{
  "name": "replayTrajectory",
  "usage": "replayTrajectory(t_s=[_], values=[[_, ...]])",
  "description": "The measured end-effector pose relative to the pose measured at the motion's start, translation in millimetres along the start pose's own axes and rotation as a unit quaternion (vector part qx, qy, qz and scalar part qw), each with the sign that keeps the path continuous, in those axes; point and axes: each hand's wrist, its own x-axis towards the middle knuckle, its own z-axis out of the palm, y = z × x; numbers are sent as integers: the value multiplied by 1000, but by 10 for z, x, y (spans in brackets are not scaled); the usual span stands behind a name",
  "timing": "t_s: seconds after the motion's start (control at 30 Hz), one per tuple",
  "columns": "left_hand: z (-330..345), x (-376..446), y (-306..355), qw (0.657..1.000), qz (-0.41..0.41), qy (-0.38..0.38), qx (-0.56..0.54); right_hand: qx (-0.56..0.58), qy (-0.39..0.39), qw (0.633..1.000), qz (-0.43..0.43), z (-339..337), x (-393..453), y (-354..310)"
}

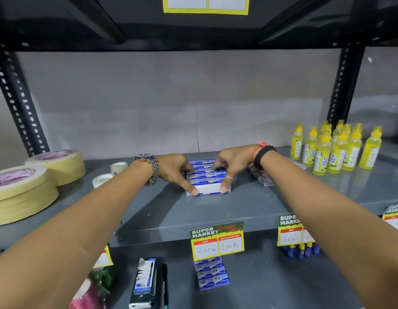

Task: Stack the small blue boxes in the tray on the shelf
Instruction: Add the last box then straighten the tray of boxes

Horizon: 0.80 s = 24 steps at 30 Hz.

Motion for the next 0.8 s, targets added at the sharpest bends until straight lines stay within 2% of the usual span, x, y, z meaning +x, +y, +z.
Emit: replayTrajectory(t_s=[0.07,0.17,0.27,0.5,0.73,0.8], values=[[-24,-13,25,1000,-20,-16,-10,35,12,999,13,13,9,27],[-41,27,7,996,-64,-33,-43,102,80,990,56,70,5,54],[-4,22,-34,995,-55,-31,-74,131,133,979,79,171,89,118],[154,146,-223,983,-17,-5,-181,189,157,964,103,239,141,74],[302,32,-200,953,21,19,-300,291,176,938,71,426,78,55],[351,-30,-161,957,0,60,-283,263,197,944,38,507,5,41]])
